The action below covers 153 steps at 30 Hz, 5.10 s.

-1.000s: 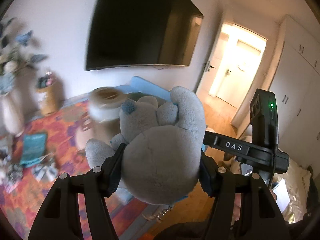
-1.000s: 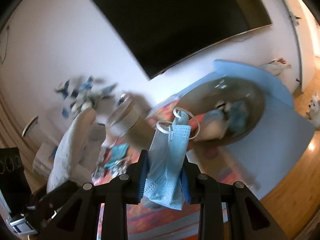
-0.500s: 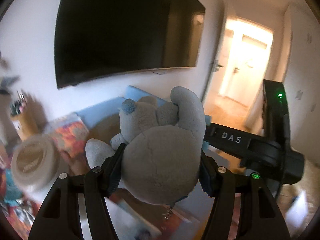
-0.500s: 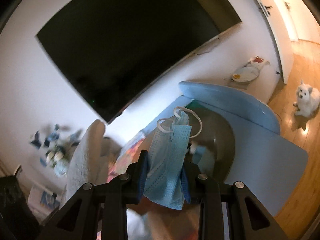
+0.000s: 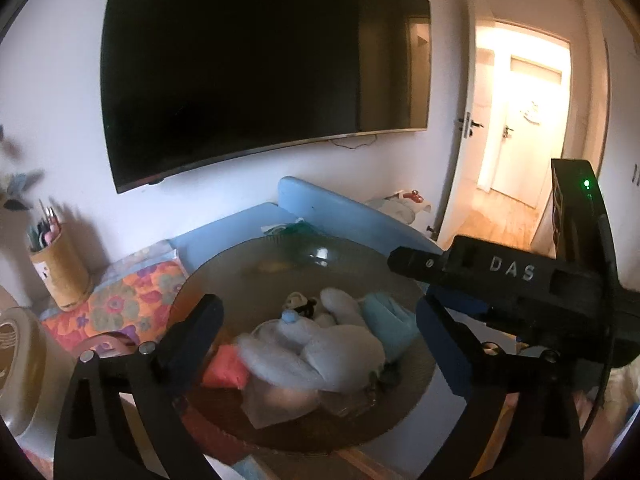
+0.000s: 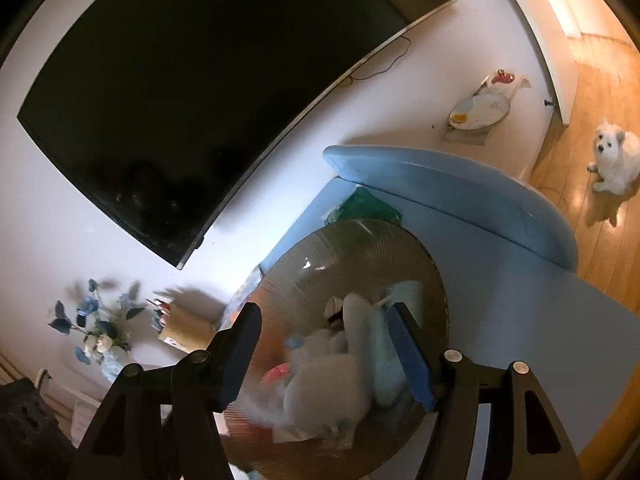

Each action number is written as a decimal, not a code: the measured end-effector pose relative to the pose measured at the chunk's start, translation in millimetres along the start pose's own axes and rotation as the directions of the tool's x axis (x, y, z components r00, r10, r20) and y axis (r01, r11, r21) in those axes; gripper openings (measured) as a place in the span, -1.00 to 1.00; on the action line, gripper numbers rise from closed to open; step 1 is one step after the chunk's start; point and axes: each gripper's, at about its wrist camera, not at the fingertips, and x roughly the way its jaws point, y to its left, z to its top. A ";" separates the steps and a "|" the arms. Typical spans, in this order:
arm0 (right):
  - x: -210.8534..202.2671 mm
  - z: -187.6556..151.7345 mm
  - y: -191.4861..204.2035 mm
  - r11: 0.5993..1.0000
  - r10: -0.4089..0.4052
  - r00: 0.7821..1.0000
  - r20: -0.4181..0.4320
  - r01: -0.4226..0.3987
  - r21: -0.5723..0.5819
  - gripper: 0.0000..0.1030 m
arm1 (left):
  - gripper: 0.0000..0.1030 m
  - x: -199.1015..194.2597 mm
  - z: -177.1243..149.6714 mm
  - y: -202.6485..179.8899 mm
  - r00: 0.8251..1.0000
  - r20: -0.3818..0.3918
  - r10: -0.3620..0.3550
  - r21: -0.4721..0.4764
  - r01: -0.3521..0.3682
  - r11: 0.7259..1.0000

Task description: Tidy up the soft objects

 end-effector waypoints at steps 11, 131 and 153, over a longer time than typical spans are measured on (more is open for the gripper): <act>-62.1 -40.3 25.5 0.996 0.033 0.998 0.060 -0.028 -0.086 0.26 | 0.89 -107.3 -34.1 9.4 0.997 0.075 -0.022 0.017 0.021 1.000; 208.8 -366.6 354.2 0.764 -0.019 0.776 -0.631 -0.396 -0.510 0.50 | 0.00 -231.7 -247.4 427.0 0.892 -0.109 0.438 -0.551 -0.421 0.721; 109.1 -359.6 330.2 0.599 -0.006 0.753 -0.658 -0.524 -0.606 -0.60 | 0.00 -232.0 -248.0 424.1 0.886 -0.109 0.450 -0.539 -0.433 0.722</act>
